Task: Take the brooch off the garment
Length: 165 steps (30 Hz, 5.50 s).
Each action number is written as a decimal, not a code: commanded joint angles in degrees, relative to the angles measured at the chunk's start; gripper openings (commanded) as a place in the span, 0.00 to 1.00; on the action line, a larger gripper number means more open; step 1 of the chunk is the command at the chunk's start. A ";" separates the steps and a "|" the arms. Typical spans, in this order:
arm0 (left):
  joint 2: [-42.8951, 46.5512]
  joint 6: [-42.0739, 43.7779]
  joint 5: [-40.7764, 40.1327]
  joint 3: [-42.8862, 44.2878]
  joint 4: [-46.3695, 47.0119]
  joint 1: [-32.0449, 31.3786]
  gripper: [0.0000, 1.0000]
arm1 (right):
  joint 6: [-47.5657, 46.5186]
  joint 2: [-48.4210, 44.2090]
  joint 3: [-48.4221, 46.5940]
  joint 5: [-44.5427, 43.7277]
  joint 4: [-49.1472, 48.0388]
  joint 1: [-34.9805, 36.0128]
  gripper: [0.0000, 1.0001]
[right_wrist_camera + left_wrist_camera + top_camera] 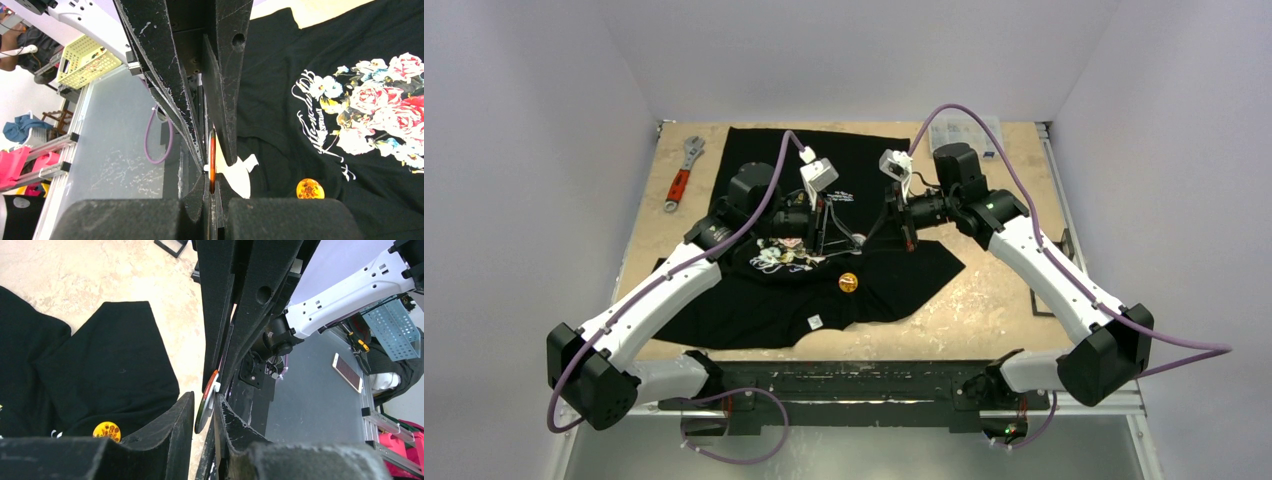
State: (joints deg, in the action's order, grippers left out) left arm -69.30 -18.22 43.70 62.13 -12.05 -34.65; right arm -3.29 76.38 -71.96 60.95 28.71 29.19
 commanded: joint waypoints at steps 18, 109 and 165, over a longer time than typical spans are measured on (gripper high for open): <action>-3.20 0.63 -2.82 1.85 -1.35 -0.50 0.09 | -6.14 -2.65 -3.31 2.60 2.10 1.50 0.00; -1.66 -20.20 13.25 -8.78 31.93 7.50 0.00 | 18.23 -0.35 2.66 8.07 -15.43 -5.57 0.38; -2.84 -17.87 12.43 -6.67 29.64 5.13 0.24 | 19.81 -0.63 5.43 6.00 -19.53 -6.02 0.00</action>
State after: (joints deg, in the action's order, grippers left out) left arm -71.92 -35.42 55.53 53.56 15.40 -29.65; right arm 17.08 76.86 -66.50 67.00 10.70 23.42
